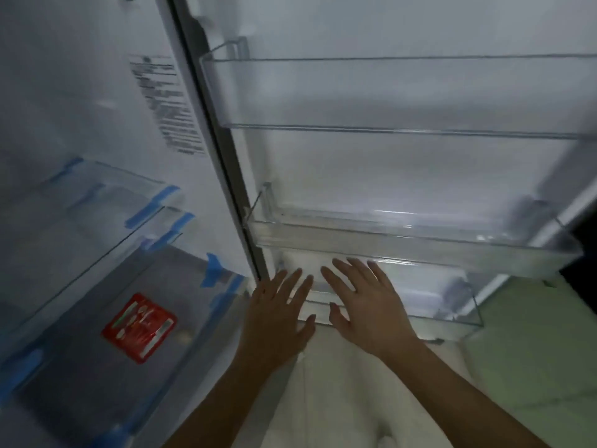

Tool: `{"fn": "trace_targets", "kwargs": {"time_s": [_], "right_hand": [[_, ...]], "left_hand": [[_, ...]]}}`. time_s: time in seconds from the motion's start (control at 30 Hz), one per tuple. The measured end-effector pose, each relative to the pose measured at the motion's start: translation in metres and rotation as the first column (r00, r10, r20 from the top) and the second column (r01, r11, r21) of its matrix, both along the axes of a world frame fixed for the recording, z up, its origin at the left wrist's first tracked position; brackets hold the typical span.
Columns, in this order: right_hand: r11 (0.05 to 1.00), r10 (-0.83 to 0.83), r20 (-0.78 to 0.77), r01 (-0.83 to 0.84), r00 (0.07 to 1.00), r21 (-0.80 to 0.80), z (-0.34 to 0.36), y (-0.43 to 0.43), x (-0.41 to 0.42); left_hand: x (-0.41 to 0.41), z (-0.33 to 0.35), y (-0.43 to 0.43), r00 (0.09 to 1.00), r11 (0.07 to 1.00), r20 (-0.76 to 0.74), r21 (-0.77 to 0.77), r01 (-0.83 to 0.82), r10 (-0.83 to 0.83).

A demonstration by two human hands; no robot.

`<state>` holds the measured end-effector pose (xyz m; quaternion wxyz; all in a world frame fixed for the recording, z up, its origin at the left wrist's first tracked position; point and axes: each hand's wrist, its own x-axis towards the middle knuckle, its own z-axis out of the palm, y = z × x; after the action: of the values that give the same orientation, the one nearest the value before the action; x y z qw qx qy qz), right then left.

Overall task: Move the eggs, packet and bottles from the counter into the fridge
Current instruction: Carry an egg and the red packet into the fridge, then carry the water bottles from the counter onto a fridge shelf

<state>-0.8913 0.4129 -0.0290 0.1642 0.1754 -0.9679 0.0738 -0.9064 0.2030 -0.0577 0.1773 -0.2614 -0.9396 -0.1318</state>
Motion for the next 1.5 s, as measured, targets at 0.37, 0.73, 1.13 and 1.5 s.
{"fn": "trace_targets", "kwargs": {"time_s": [0.37,0.73,1.13,1.5], "right_hand": [[0.793,-0.609,0.041,0.609,0.792,0.016,0.005,0.089,0.141],[0.316,-0.947,0.067,0.949,0.315,0.0,0.009,0.139,0.366],[-0.247,-0.966,0.09,0.968,-0.242,-0.043,0.002,0.074,0.662],[-0.519,-0.853,0.087,0.854,-0.514,-0.039,-0.012,0.004,0.817]], "left_hand": [[0.028,0.02,0.128,0.884,0.886,0.073,0.005,0.463,-0.462],[0.187,0.031,0.27,0.526,0.526,0.092,-0.022,0.85,-0.846],[0.469,0.028,0.323,0.092,0.085,0.162,-0.052,0.995,-0.982],[0.643,0.012,0.309,-0.144,-0.157,0.23,-0.039,0.987,-0.963]]}}
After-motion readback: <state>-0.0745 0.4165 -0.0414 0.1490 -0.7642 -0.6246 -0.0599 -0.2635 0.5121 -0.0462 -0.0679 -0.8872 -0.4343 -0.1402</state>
